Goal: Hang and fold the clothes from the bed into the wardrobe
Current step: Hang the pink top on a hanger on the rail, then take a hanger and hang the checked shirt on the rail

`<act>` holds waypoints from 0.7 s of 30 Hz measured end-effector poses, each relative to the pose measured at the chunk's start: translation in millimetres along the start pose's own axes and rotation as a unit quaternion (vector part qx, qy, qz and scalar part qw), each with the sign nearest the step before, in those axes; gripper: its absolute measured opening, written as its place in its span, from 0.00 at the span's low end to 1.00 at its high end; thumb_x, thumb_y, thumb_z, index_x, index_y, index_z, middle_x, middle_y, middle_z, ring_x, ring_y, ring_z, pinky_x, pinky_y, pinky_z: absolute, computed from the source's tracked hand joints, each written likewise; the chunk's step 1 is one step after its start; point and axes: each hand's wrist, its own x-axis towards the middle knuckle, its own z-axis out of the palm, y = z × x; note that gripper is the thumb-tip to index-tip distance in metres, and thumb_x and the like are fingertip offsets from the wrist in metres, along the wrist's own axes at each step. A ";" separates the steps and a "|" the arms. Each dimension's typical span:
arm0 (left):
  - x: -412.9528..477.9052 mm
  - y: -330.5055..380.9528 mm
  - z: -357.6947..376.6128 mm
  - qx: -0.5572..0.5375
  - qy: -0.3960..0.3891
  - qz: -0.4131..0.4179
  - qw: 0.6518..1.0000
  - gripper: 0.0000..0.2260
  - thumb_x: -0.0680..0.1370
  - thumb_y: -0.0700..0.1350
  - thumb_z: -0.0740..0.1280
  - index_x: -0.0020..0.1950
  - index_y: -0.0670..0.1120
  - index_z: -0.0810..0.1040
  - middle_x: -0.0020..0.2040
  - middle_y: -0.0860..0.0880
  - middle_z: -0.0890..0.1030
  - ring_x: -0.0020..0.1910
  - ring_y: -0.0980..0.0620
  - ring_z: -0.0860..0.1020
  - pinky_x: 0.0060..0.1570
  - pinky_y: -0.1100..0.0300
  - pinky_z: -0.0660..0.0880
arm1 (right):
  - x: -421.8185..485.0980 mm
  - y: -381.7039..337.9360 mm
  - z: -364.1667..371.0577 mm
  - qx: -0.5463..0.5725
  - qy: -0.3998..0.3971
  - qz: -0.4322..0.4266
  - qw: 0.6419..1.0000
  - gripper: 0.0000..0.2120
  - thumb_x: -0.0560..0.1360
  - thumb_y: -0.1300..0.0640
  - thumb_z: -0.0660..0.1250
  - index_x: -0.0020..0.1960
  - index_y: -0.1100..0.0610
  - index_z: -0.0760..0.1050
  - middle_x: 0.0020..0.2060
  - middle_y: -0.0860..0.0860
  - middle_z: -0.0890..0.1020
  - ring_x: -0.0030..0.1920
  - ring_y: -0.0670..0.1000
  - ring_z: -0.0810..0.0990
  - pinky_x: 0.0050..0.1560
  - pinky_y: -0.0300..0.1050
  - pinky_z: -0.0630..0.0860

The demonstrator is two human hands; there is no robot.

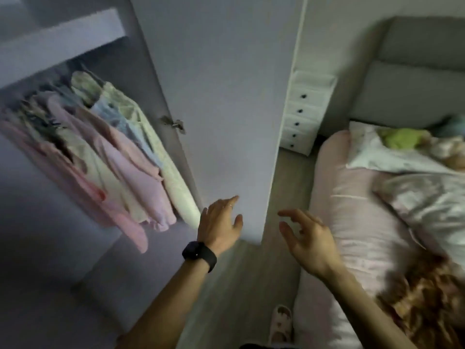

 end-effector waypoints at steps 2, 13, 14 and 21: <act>6.1 40.7 36.3 0.007 -0.075 0.061 0.995 0.24 0.81 0.50 0.63 0.78 0.52 0.65 0.72 0.50 0.73 0.70 0.48 0.71 0.71 0.46 0.64 | -32.6 41.2 -18.8 -0.014 0.028 0.081 0.996 0.12 0.77 0.55 0.70 0.60 0.47 0.81 0.53 0.46 0.83 0.52 0.53 0.81 0.52 0.52 0.79; -12.2 240.8 224.8 0.065 -0.341 0.294 0.890 0.23 0.82 0.49 0.61 0.78 0.51 0.65 0.74 0.51 0.68 0.72 0.48 0.67 0.71 0.54 0.63 | -217.5 199.7 -113.2 -0.041 0.212 0.437 0.873 0.10 0.78 0.53 0.68 0.58 0.47 0.81 0.53 0.46 0.83 0.55 0.51 0.80 0.54 0.40 0.71; -14.7 252.0 242.9 0.080 -0.355 0.305 0.880 0.23 0.82 0.49 0.61 0.78 0.51 0.65 0.74 0.51 0.68 0.72 0.48 0.66 0.70 0.54 0.64 | -231.5 211.0 -118.7 -0.041 0.224 0.455 0.861 0.09 0.77 0.53 0.69 0.57 0.47 0.82 0.52 0.46 0.84 0.55 0.51 0.81 0.53 0.40 0.71; -12.8 288.6 338.3 0.156 -0.406 0.337 0.835 0.26 0.79 0.52 0.59 0.78 0.55 0.61 0.78 0.50 0.62 0.76 0.48 0.60 0.75 0.50 0.58 | -263.2 291.4 -137.4 -0.027 0.196 0.529 0.825 0.12 0.77 0.51 0.69 0.60 0.49 0.80 0.56 0.49 0.83 0.58 0.54 0.80 0.57 0.44 0.73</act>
